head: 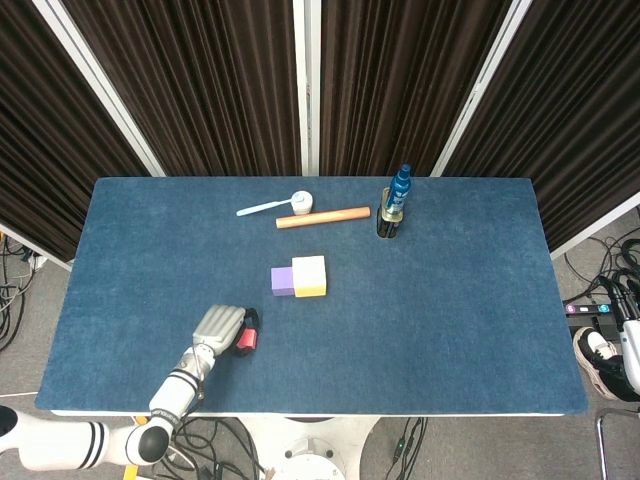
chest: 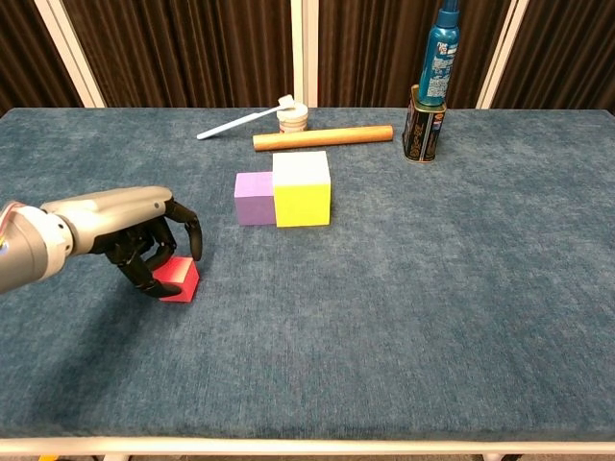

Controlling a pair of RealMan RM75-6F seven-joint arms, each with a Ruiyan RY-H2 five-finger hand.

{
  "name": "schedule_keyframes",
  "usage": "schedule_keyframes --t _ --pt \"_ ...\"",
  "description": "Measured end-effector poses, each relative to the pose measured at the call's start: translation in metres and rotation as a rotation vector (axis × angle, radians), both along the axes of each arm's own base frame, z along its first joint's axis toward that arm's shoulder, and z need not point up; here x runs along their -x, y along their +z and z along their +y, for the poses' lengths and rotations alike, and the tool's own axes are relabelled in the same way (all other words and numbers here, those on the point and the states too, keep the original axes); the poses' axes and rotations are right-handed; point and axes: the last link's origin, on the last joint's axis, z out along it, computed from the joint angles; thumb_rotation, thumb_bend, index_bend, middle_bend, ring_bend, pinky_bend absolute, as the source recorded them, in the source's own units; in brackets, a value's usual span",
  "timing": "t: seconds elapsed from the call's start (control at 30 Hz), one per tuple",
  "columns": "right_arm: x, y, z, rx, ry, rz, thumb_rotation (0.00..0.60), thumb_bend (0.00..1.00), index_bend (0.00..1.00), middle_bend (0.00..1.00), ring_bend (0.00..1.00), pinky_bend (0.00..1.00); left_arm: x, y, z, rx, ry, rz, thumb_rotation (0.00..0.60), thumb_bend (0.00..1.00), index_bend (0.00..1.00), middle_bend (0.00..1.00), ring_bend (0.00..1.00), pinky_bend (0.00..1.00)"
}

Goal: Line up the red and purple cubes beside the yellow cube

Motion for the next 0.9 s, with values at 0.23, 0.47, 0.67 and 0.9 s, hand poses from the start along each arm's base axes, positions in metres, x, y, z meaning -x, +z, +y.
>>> schedule_keyframes --t 0.23,0.47,0.67,0.9 --pt "-0.002 0.001 0.0 0.003 0.006 0.0 0.6 0.15 0.0 0.1 0.03 0.11 0.002 0.0 -0.002 -0.02 -0.01 0.013 0.6 0.29 0.57 0.89 0.94 1.0" --pt "-0.002 0.003 0.001 0.008 0.007 0.006 0.6 0.15 0.0 0.1 0.03 0.11 -0.004 0.012 0.013 -0.075 -0.017 -0.002 0.6 0.29 0.57 0.89 0.94 1.0" --pt "-0.004 0.004 0.002 0.013 0.01 0.007 0.6 0.15 0.0 0.1 0.03 0.11 -0.01 0.021 0.043 -0.116 0.01 0.006 0.6 0.29 0.57 0.89 0.94 1.0" --pt "-0.003 0.007 0.005 0.02 0.001 0.013 0.6 0.15 0.0 0.1 0.03 0.11 -0.015 0.02 0.088 -0.142 0.095 0.047 0.6 0.29 0.57 0.89 0.94 1.0"
